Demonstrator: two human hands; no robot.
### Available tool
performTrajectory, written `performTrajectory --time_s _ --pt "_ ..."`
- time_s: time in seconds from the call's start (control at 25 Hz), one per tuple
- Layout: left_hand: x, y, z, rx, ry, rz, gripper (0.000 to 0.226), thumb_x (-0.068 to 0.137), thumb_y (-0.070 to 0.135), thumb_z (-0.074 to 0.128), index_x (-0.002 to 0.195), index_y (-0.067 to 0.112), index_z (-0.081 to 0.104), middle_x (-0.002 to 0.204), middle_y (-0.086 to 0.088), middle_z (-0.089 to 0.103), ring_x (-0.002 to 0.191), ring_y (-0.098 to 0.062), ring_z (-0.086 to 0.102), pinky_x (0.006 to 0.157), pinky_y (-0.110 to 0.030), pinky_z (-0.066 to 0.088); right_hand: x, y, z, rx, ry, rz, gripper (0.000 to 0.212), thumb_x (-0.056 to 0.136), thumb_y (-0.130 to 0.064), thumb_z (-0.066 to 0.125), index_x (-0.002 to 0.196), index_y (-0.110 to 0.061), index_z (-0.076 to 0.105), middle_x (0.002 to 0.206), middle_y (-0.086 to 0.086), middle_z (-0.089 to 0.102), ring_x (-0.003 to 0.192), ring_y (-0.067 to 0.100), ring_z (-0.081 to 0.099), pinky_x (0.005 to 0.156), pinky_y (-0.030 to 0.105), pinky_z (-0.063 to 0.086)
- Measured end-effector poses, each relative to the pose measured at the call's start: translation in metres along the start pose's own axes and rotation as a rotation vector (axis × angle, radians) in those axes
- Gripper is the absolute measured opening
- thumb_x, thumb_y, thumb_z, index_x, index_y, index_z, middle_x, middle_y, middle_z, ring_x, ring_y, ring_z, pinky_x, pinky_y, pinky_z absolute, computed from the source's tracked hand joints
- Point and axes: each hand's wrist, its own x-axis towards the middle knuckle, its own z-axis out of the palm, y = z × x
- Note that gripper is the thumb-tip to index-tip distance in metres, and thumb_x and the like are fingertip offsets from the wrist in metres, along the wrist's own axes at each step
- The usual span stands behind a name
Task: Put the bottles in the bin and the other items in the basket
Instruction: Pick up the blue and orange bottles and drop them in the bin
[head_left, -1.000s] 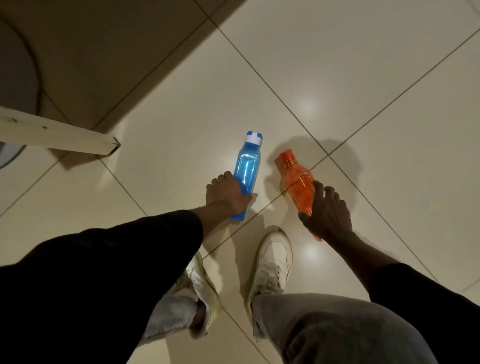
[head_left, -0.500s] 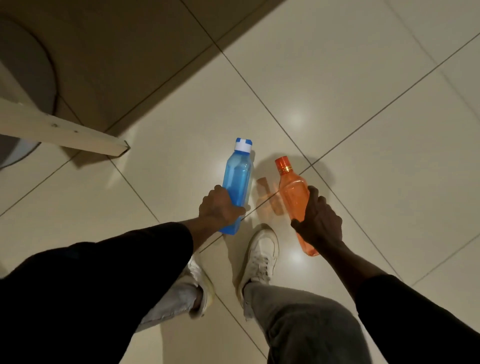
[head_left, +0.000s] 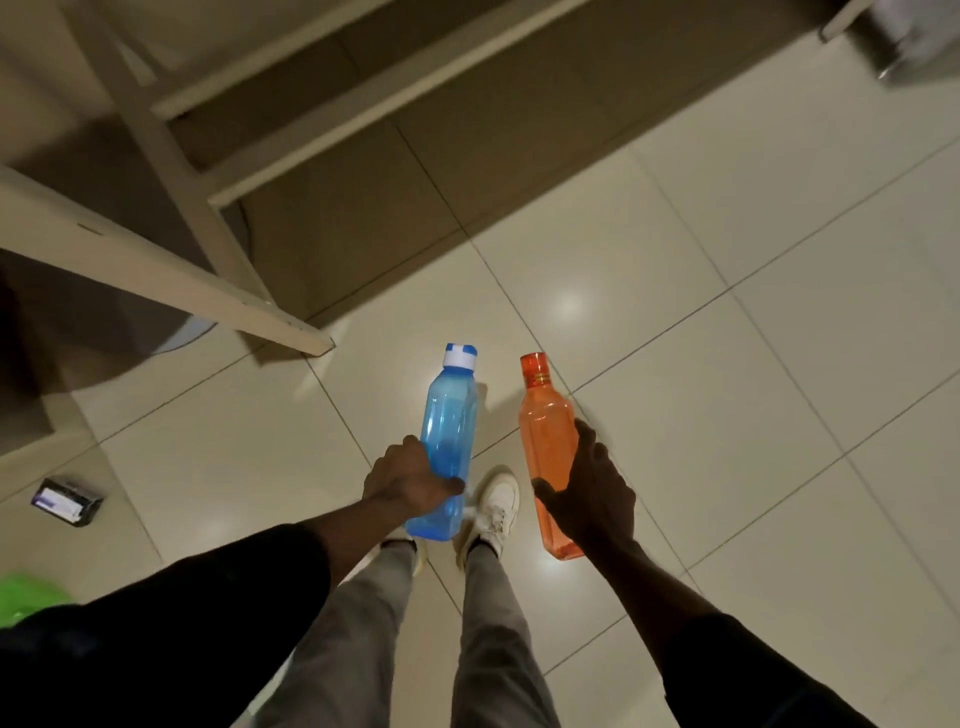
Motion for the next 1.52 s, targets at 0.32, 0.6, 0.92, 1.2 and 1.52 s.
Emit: performTrajectory --time_s 0.32,0.6,0.92,1.2,1.52 --pt "-0.111 -0.04 -0.09 -0.243 0.161 -0.086 0.068 0.071 0.065 0.084 0.111 0.022 0.051 0.097 0.005 0.064 0.086 -0.019 0.067 0.065 -0.031 0.048 -0.05 -0.088 -0.081 -0.019 -0.013 -0.191 0.102 0.078 -0.057 0.078 0.157 -0.021 0.024 0.138 0.006 0.058 0.115 0.03 0.066 0.086 0.045 0.058" --pt "-0.177 -0.123 -0.075 -0.663 0.32 -0.297 0.074 0.074 0.067 0.085 0.121 0.016 0.058 0.095 0.009 0.058 0.076 -0.006 0.058 0.057 -0.018 0.04 -0.087 -0.194 -0.086 -0.243 -0.141 -0.575 0.097 0.083 -0.071 0.062 0.157 -0.026 0.019 0.143 0.002 0.053 0.117 0.026 0.063 0.087 0.04 0.056" --pt "-0.229 -0.25 -0.09 -0.872 0.47 -0.481 0.07 0.077 0.062 0.085 0.124 0.017 0.059 0.109 0.003 0.067 0.093 -0.017 0.068 0.081 -0.031 0.057 -0.138 -0.342 -0.026 -0.42 -0.168 -0.872 0.093 0.082 -0.072 0.058 0.154 -0.026 0.022 0.135 0.002 0.056 0.11 0.025 0.063 0.082 0.041 0.057" --pt "-0.27 -0.373 -0.118 -0.902 0.578 -0.627 0.067 0.078 0.065 0.081 0.12 0.019 0.057 0.106 0.006 0.066 0.087 -0.015 0.064 0.073 -0.03 0.05 -0.192 -0.46 0.035 -0.401 -0.182 -1.015 0.094 0.083 -0.072 0.058 0.155 -0.023 0.023 0.138 0.005 0.056 0.113 0.029 0.064 0.084 0.043 0.055" --pt "-0.278 -0.462 -0.141 -1.064 0.672 -0.783 0.068 0.077 0.063 0.082 0.122 0.017 0.06 0.109 0.002 0.069 0.092 -0.019 0.066 0.075 -0.031 0.053 -0.212 -0.581 0.085 -0.433 -0.247 -1.204 0.095 0.084 -0.079 0.054 0.154 -0.022 0.023 0.138 0.006 0.057 0.11 0.029 0.066 0.085 0.042 0.059"
